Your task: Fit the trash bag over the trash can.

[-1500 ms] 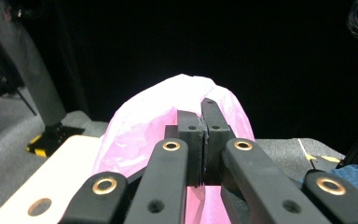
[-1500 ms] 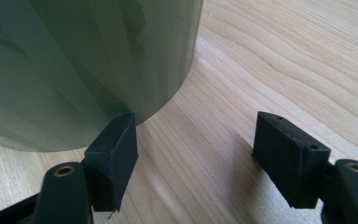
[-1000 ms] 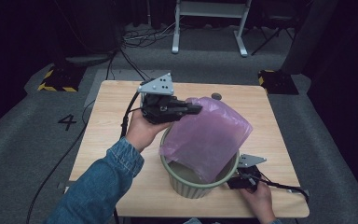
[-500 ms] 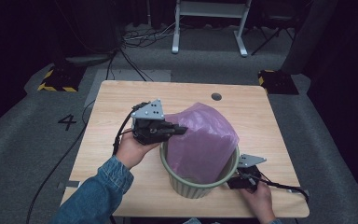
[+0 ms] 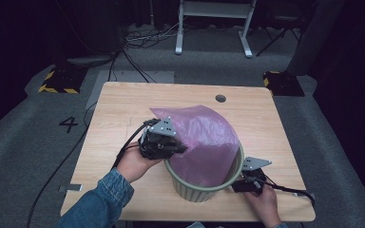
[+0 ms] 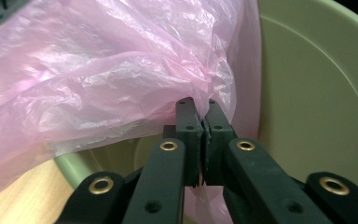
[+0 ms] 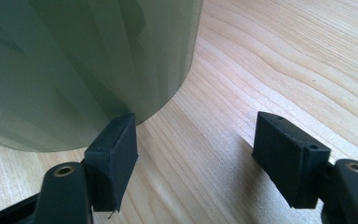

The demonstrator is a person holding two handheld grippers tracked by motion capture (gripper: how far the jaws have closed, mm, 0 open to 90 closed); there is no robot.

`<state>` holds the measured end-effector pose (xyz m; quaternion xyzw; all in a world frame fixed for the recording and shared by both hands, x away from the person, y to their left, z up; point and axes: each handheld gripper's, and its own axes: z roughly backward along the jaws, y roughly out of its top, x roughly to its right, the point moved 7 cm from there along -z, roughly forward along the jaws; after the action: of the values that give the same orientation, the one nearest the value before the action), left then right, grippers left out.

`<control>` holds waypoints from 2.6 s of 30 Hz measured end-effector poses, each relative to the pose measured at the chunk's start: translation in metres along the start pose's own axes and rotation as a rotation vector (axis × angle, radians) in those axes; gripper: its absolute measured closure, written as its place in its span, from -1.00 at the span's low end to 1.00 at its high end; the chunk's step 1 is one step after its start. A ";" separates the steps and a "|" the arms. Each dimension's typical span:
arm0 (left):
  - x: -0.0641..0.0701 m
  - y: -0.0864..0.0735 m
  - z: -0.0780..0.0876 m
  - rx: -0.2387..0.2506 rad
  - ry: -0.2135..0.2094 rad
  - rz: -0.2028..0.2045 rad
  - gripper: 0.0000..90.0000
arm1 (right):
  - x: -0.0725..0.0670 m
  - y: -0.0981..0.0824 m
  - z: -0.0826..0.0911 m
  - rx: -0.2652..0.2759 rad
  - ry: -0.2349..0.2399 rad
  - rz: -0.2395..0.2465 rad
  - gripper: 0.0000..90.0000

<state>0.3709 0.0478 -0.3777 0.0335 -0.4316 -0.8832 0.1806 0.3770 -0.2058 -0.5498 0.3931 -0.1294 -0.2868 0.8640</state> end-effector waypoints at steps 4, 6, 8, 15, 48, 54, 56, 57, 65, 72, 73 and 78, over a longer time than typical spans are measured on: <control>0.005 -0.006 0.004 0.004 -0.027 0.016 0.61 | 0.000 0.000 0.000 -0.001 0.002 0.005 -0.33; 0.006 -0.006 0.008 0.024 -0.032 0.011 0.49 | 0.000 -0.001 0.001 0.000 0.003 0.005 -0.33; 0.008 -0.008 0.019 0.067 -0.026 0.033 0.18 | 0.001 -0.001 0.001 -0.001 0.005 0.007 -0.33; 0.007 -0.013 0.046 0.158 0.035 0.057 0.06 | 0.003 -0.002 0.004 0.005 -0.001 0.002 -0.14; -0.056 -0.079 0.040 0.237 0.125 0.217 -0.10 | 0.030 0.148 0.124 0.204 -0.014 0.066 -0.17; -0.076 -0.081 0.020 0.232 0.156 0.264 -0.06 | 0.028 0.178 0.114 0.183 0.017 0.078 -0.19; -0.079 -0.080 0.018 0.230 0.162 0.265 -0.05 | 0.028 0.186 0.109 0.181 0.031 0.075 -0.19; -0.082 -0.079 0.016 0.229 0.169 0.263 -0.05 | 0.028 0.186 0.109 0.181 0.031 0.075 -0.19; -0.103 -0.071 0.001 0.213 0.202 0.290 0.03 | 0.020 0.198 0.085 0.160 0.082 0.085 -0.20; -0.100 -0.036 0.006 0.332 0.145 0.271 0.56 | 0.008 0.189 0.073 0.083 0.047 0.139 -0.23; -0.100 -0.036 0.006 0.332 0.145 0.271 0.59 | 0.008 0.189 0.073 0.083 0.047 0.139 -0.23; -0.086 -0.013 0.021 0.393 0.131 0.212 0.62 | -0.004 0.183 0.072 0.044 -0.014 0.227 -0.27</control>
<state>0.4424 0.1006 -0.3832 0.0798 -0.5836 -0.7542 0.2902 0.4135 -0.1509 -0.3649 0.3928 -0.1855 -0.1868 0.8811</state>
